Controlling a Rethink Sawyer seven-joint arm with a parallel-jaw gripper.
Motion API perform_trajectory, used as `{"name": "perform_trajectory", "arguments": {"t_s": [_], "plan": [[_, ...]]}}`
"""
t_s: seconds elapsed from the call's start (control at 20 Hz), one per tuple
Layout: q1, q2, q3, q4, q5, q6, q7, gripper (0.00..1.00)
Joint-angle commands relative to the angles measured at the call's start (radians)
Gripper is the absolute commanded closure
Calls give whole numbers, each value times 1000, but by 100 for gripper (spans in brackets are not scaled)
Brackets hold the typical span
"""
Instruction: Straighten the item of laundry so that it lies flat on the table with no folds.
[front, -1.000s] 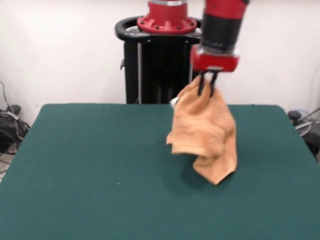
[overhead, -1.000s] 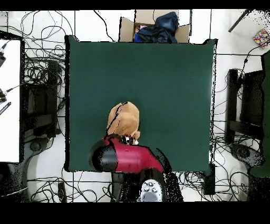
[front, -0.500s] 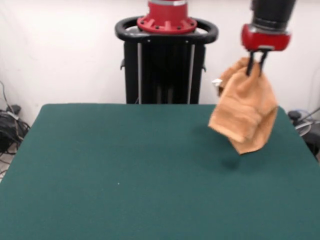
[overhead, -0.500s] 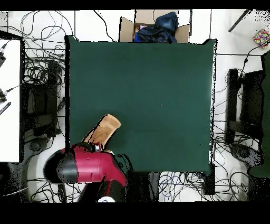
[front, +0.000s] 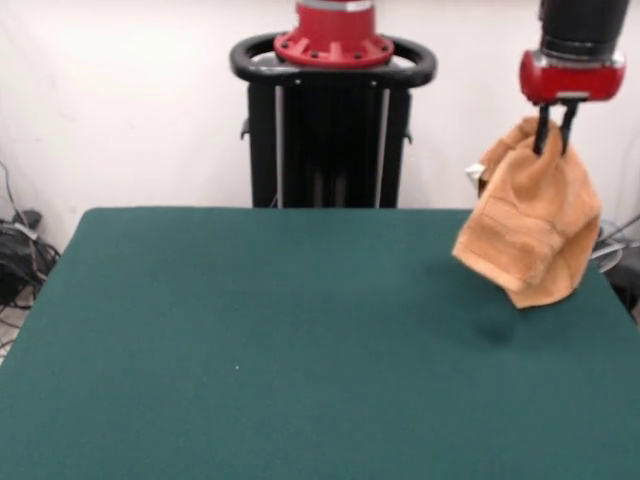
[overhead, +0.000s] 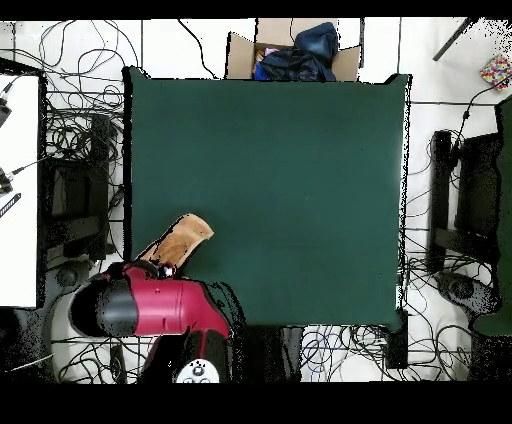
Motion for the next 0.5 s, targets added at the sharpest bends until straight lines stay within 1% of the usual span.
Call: {"name": "perform_trajectory", "arguments": {"t_s": [0.05,0.15,0.3,0.4,0.5], "plan": [[-167,-55,182,-13,33,43,-9,100],[-219,-10,165,-39,-50,-8,-41,100],[-246,71,70,-105,-198,-63,-47,100],[-273,113,36,-138,-273,-66,-56,100],[-314,137,40,-162,-341,-64,-74,100]]}}
